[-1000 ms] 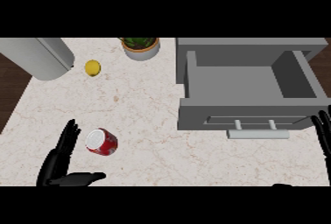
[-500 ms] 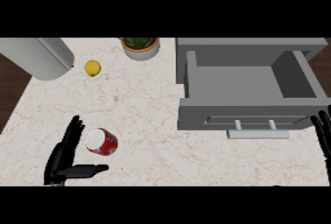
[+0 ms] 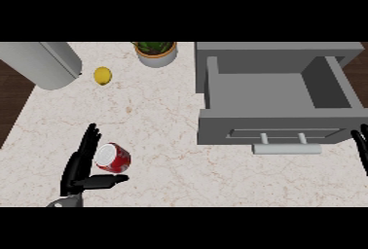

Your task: Pick up the can, place it into the drawer and close the drawer

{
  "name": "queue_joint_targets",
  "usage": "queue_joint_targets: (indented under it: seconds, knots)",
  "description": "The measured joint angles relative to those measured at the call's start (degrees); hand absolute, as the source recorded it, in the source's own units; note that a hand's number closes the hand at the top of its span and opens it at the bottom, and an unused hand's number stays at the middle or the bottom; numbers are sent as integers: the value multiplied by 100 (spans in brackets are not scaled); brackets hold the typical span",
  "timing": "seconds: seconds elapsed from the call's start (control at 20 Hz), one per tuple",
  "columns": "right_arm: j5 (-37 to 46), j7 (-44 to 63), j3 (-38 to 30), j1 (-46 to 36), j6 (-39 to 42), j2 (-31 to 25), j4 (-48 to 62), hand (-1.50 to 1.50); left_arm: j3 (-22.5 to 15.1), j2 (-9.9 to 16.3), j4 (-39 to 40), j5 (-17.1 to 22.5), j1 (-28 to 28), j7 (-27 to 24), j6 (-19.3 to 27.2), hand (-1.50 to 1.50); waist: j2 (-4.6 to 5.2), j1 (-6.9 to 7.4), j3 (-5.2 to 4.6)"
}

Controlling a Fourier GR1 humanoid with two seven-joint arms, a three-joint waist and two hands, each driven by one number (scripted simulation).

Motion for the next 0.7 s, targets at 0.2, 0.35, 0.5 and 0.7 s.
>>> queue_joint_targets:
  seconds: [0.2,0.35,0.5,0.7]
  knots:
    - [3,-9,19,113,39,84,-134,-150,-8,20,180,33,-129,-55,-20,-150,-1,0,-3]
    - [-87,81,-121,2,39,26,-119,-150,-59,-27,60,58,-188,127,55,-150,-1,5,0]
    - [-68,71,-87,36,78,76,-134,-150,-110,-39,246,24,-328,54,63,-150,-1,2,-1]
    - [-95,-26,-82,158,132,108,-129,-150,-199,-123,359,-7,-509,47,128,-150,-2,-1,-2]
